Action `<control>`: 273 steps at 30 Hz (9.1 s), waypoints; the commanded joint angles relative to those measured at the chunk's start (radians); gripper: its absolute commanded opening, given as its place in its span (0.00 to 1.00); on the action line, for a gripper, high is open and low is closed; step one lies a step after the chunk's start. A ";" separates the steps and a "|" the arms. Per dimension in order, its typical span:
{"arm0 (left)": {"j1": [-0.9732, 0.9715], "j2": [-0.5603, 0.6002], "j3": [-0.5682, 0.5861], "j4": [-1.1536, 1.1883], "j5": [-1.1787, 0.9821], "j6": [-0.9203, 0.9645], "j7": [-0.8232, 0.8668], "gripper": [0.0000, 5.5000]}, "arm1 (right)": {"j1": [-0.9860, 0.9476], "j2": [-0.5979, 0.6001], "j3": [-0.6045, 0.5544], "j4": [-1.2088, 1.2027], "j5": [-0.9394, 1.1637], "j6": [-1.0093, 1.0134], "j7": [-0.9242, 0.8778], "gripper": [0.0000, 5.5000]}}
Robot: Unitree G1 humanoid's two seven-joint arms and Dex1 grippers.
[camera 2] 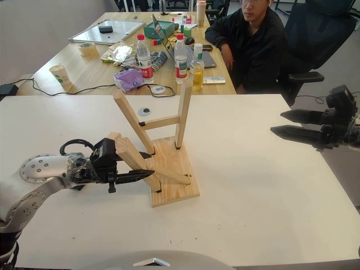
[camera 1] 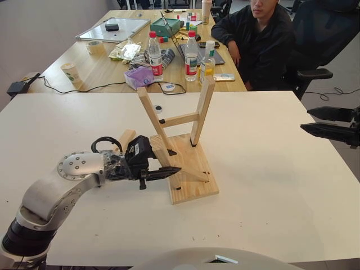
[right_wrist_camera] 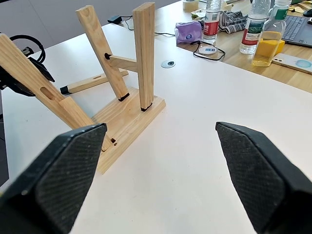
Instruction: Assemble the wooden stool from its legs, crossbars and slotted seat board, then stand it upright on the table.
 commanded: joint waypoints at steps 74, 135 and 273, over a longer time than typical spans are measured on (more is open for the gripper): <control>0.040 0.076 -0.215 0.220 0.148 -0.051 -0.073 0.37 | 0.126 0.542 1.021 -0.487 -1.191 -0.752 -0.796 0.20; -0.223 -0.155 0.058 0.172 -0.064 0.072 -0.018 0.37 | 0.254 0.757 0.022 -0.280 1.085 -0.210 -1.689 0.07; 0.264 -0.249 -0.243 0.503 0.465 -0.713 -0.348 0.55 | -0.039 0.411 0.019 -0.178 0.827 0.169 -1.160 0.07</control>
